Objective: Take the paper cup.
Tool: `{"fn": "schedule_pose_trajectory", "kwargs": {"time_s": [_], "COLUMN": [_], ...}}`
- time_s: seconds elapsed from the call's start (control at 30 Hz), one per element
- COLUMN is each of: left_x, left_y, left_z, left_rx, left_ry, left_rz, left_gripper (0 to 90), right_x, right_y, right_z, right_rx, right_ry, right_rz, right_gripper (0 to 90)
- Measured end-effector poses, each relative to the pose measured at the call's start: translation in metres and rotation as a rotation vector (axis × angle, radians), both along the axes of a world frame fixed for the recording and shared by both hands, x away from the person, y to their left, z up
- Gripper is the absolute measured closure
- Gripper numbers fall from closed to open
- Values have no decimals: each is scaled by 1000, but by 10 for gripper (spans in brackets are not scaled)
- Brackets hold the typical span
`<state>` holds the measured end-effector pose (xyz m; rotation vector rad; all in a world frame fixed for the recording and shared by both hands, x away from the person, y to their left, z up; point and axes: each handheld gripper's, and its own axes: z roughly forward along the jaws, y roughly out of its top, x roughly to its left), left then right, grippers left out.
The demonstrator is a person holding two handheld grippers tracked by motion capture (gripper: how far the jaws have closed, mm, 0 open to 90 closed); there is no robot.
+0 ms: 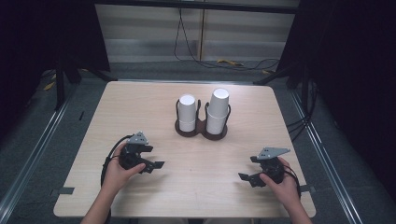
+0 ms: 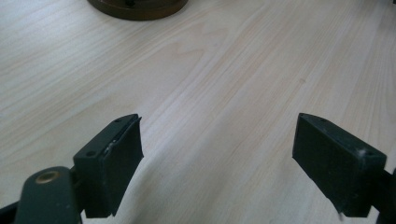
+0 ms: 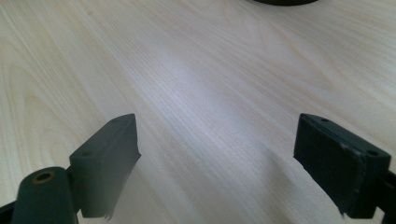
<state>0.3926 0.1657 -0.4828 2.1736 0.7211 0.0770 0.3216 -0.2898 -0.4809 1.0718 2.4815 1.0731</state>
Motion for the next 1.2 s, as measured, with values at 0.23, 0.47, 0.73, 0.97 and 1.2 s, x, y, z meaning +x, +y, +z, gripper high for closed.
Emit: {"fn": "schedule_pose_trajectory", "kwargs": {"time_s": [0.23,0.47,0.73,0.97,1.2], "left_x": [5,19,48,75,96], "left_y": [-7,-18,-28,-39,-59], "left_z": [4,13,42,75,104], "left_rx": [2,-11,54,61,79], "left_ry": [-7,-28,-28,-88,-122], "left_rz": [-15,-30,-30,-44,-50], "left_gripper": [157,157,158,163,168], "right_x": [3,18,32,50,64], "right_y": [12,36,56,80,93], "right_z": [5,15,10,7,10], "right_rx": [58,69,99,98,128], "right_ry": [-12,-19,3,-12,-49], "right_rz": [31,61,62,65,43], "right_gripper": [133,135,137,149,185]}}
